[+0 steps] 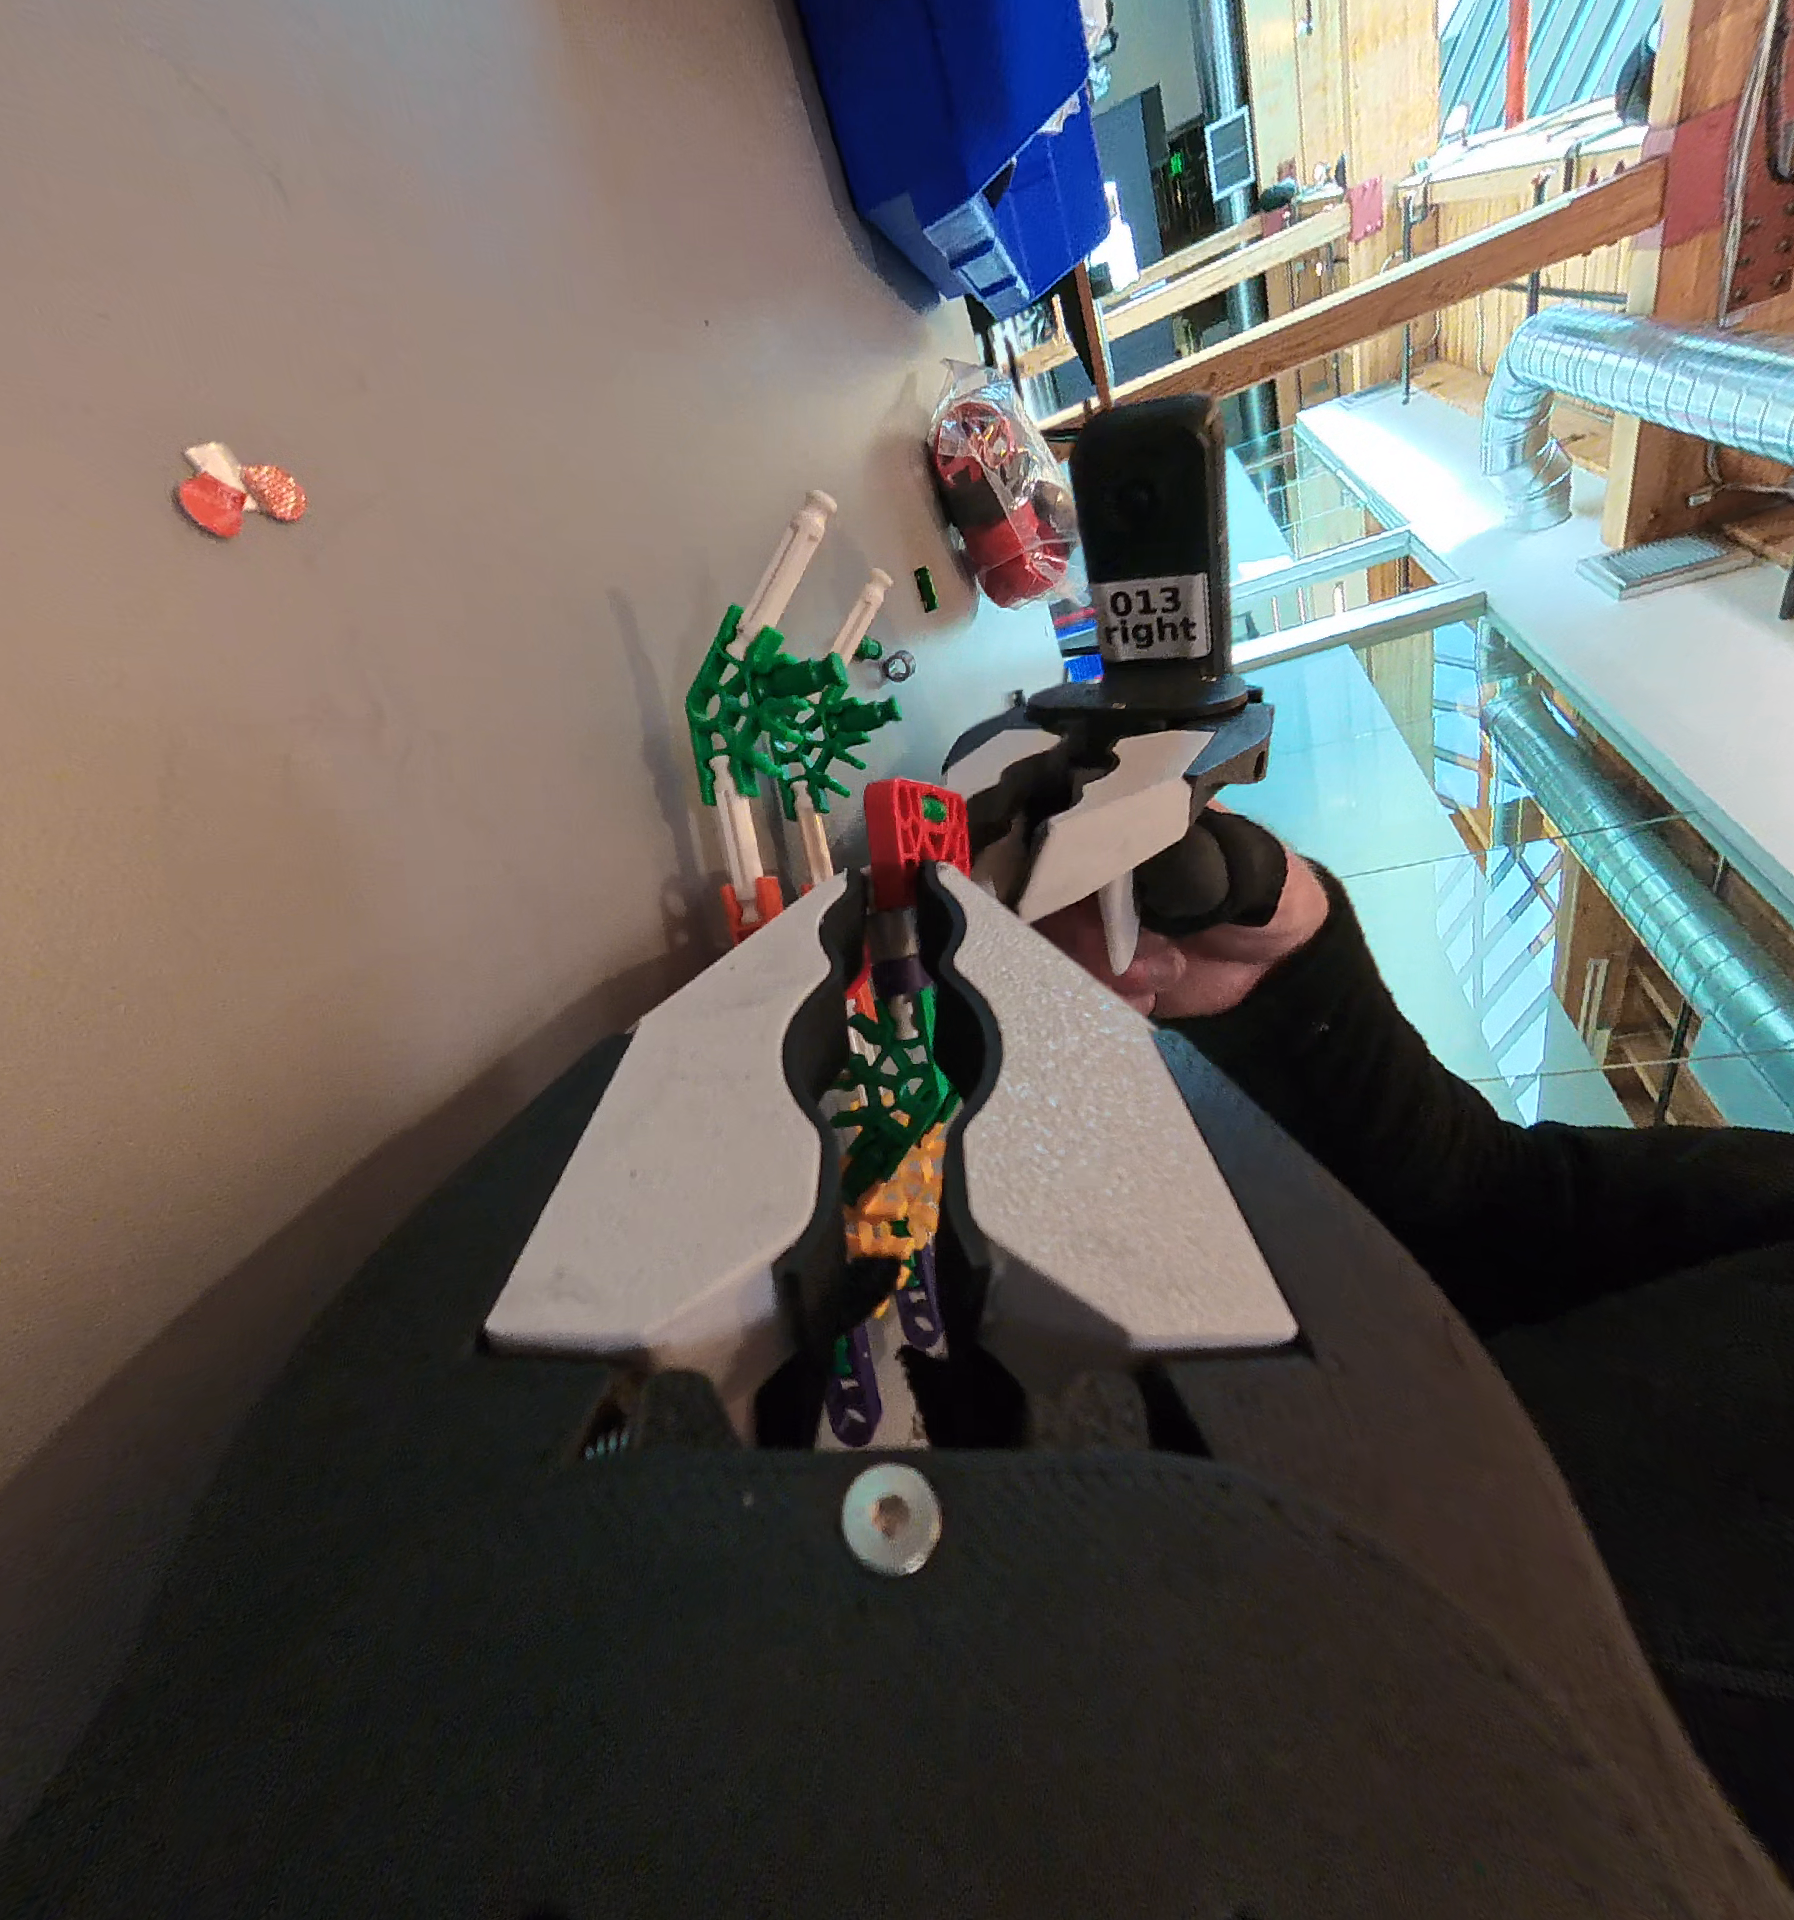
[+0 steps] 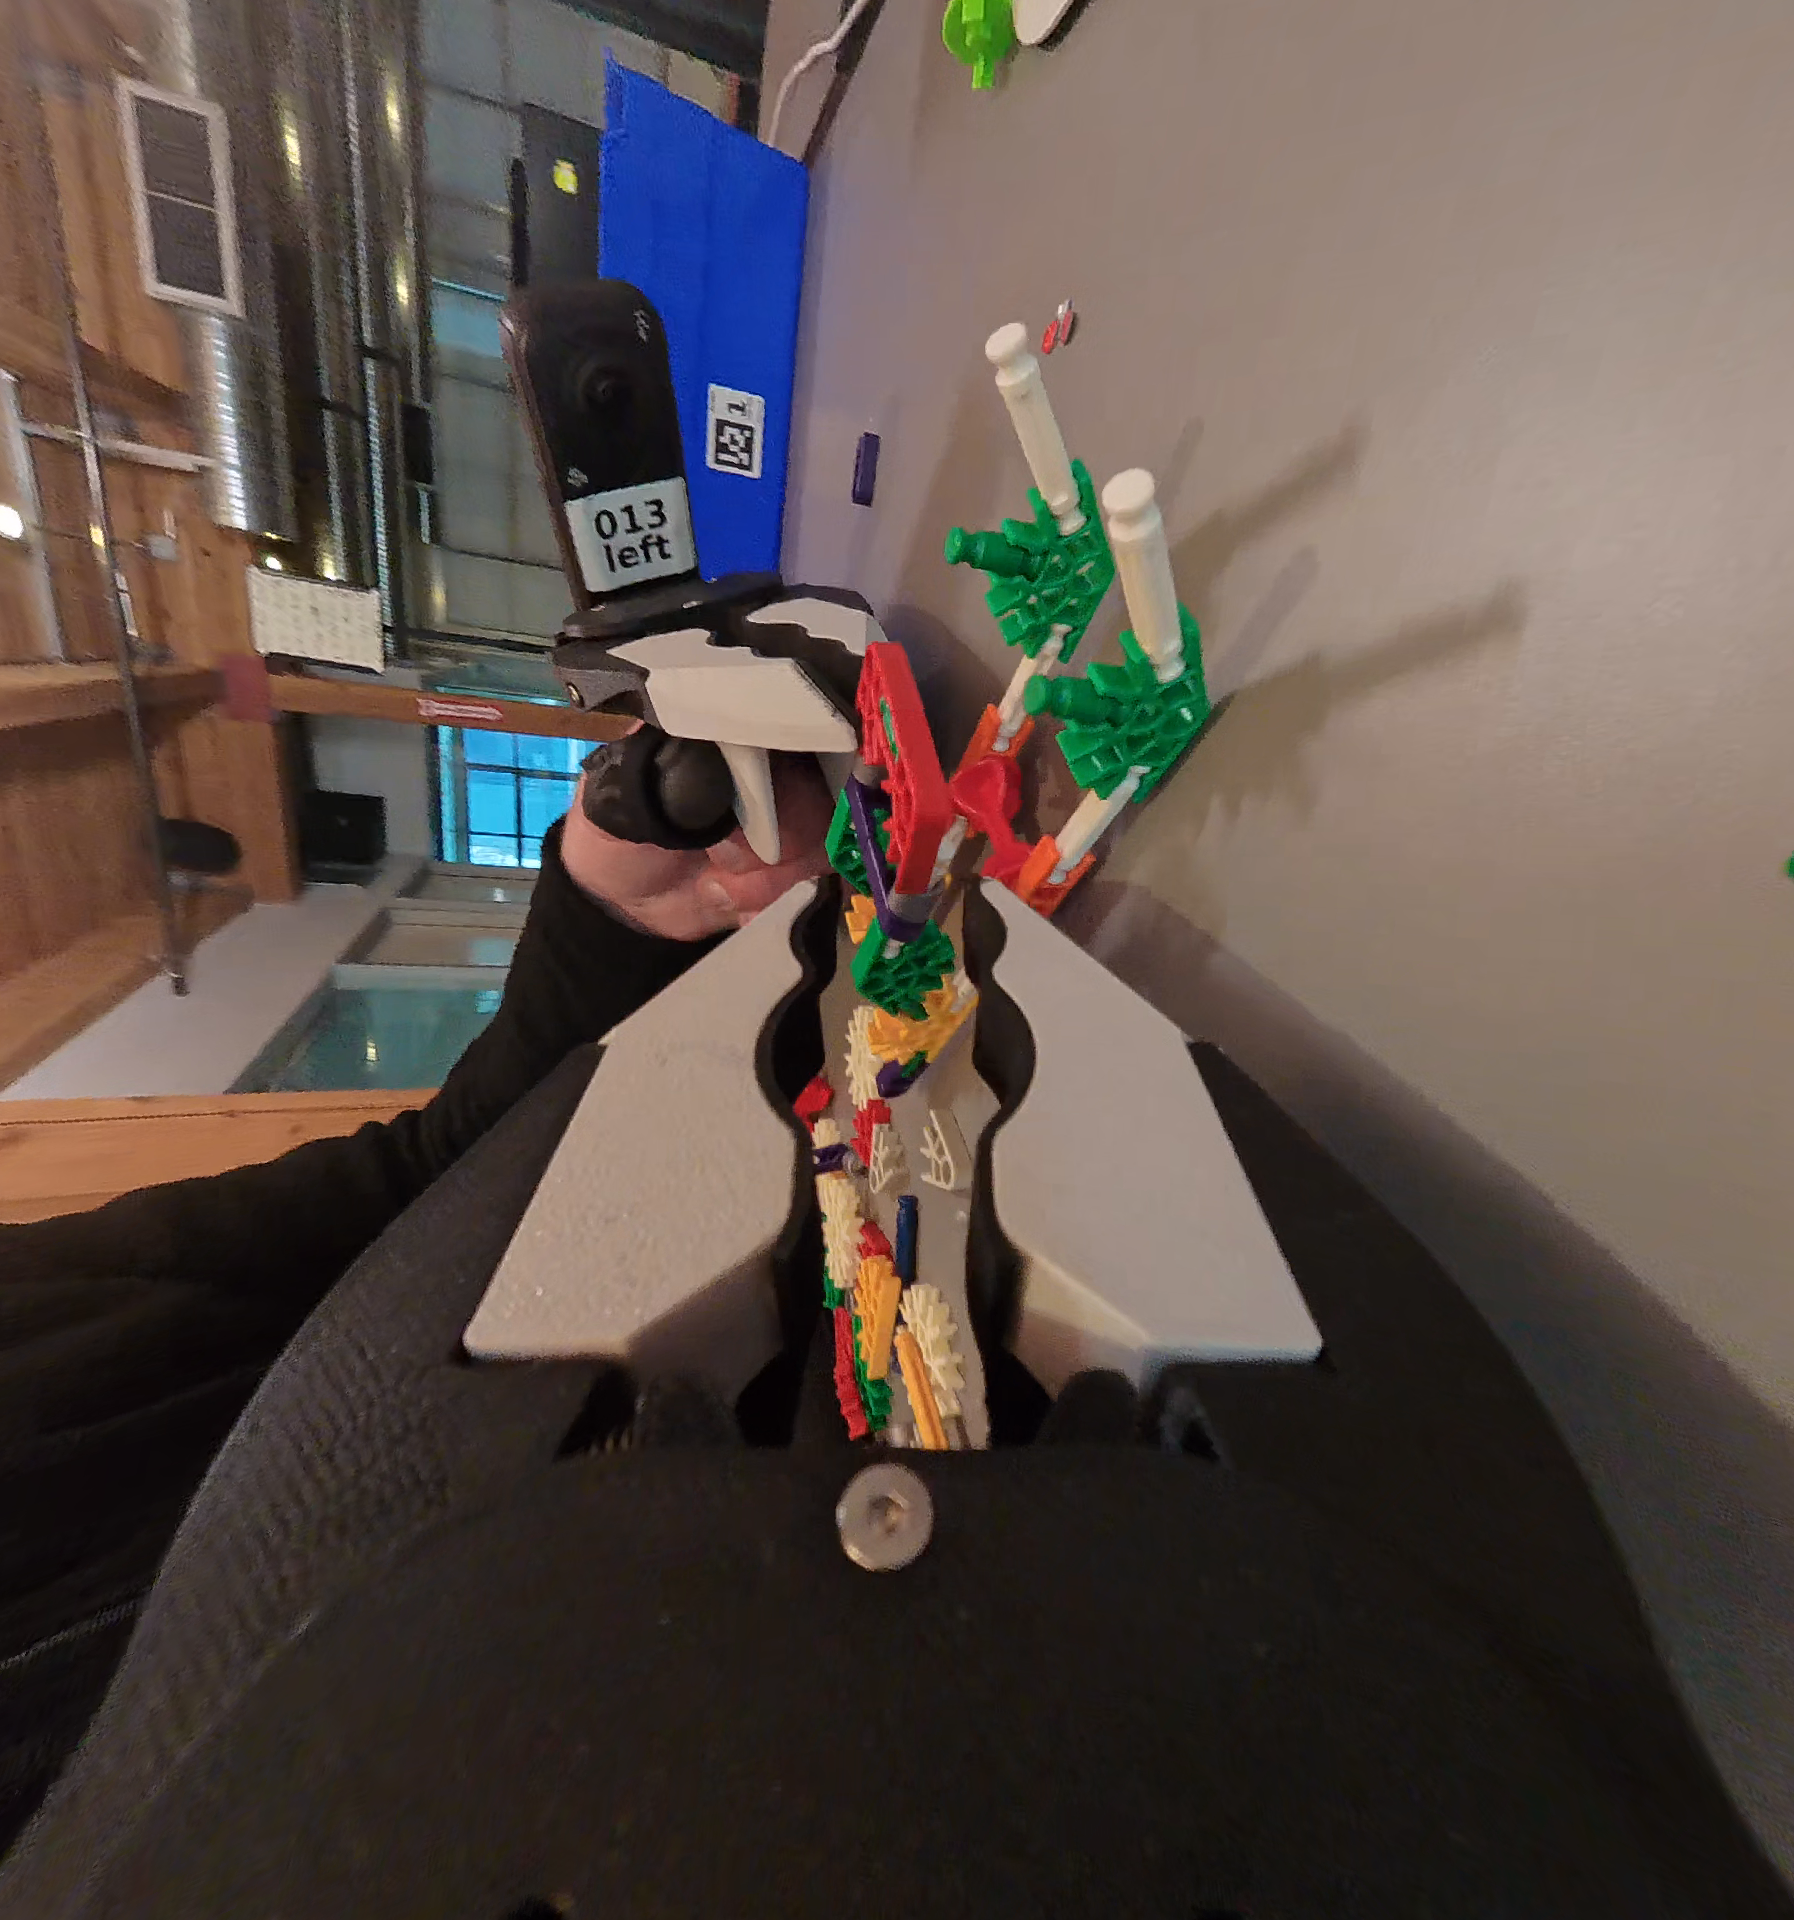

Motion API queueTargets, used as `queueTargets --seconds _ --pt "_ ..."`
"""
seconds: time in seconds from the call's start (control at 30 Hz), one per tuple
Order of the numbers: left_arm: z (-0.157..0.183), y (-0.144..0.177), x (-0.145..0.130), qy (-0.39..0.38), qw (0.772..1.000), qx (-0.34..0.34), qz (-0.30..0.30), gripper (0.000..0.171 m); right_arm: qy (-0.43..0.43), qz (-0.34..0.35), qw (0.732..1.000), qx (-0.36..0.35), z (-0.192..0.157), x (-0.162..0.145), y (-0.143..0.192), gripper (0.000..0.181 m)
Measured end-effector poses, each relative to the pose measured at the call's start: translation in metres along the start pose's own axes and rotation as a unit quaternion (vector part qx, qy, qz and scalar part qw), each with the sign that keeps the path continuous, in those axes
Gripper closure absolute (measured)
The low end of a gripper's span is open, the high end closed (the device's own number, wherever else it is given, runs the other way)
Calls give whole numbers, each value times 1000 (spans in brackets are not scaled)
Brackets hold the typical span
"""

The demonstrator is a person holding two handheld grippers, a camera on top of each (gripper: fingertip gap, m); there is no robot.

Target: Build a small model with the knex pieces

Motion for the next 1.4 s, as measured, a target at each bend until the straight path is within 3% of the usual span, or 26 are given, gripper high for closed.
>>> queueTargets --seconds 0.23,0.37,0.77,1.4 --pt "1 2 -2 10 1000 1 18 165 -25 45 998 30 4 4 -5 173" --pt "2 0 -4 14 1000 -3 16 165 -29 74 996 51 3 5 -6 166" --pt "3 3 -2 25 999 -17 25 164 -11 83 994 66 -3 1 -9 175" --pt "11 12 3 24 996 -49 73 166 -20 80 991 102 -13 -13 -13 171"
Point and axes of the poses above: each gripper's, where its closed fingertips meet, y back along the fingers, x out of its top, z = x × y across the jaws, the point moved 4 cm from there along y, back along the fingers, and after that the axes turned 11 degrees about -y, right-handed, at the moved point
